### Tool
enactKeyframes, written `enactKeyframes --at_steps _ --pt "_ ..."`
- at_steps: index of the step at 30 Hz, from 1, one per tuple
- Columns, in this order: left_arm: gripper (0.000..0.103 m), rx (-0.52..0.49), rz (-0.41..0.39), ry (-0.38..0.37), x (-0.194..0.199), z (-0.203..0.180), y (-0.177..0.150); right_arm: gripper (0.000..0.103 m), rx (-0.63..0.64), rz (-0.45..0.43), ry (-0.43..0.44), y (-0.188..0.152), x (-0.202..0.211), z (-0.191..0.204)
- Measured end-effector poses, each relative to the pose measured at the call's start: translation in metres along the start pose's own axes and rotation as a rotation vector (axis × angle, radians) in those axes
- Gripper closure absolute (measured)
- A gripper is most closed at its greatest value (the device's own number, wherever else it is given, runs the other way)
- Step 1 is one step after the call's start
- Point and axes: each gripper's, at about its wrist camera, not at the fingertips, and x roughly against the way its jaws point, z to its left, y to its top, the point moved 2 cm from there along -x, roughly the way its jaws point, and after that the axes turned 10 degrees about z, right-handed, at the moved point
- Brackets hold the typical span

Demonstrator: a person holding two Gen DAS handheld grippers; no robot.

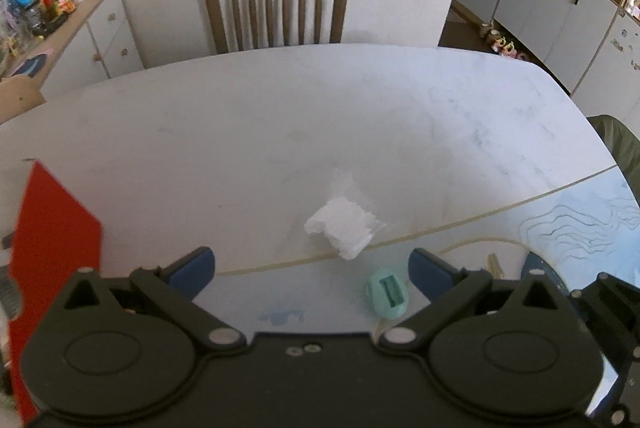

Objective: Organize objects
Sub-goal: 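Move both tools out of the box toward the white foam bag and teal egg, then grasp the white foam bag with the left tool while the right tool grasps the teal egg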

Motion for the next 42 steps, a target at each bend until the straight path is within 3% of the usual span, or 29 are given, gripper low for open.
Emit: enactKeyframes --at_steps 17,22,28,33,37,39,42 --pt "0.001 -0.081 0.039 -0.048 -0.065 -0.013 0.019 0.022 0.001 0.032 -0.004 0.0 -0.045 -0.003" --pt "0.002 -0.087 0.041 -0.051 -0.076 -0.014 0.02 0.029 0.01 0.034 0.0 0.003 -0.052 0.0" --pt "0.013 -0.119 0.031 -0.036 -0.083 -0.015 0.017 0.041 -0.003 0.049 0.009 0.002 -0.059 0.0" --pt "0.028 -0.144 0.012 -0.023 -0.083 -0.016 0.015 0.058 -0.009 0.061 0.016 0.004 -0.065 -0.001" --pt "0.039 -0.146 -0.002 -0.022 -0.081 -0.015 0.015 0.065 -0.012 0.061 0.011 0.004 -0.065 -0.002" --pt "0.05 -0.148 -0.005 -0.021 -0.08 -0.015 0.015 0.069 -0.014 0.063 0.013 0.004 -0.065 -0.001" --pt "0.052 -0.144 -0.024 0.004 -0.078 -0.016 0.014 0.07 -0.014 0.067 0.012 0.005 -0.065 -0.001"
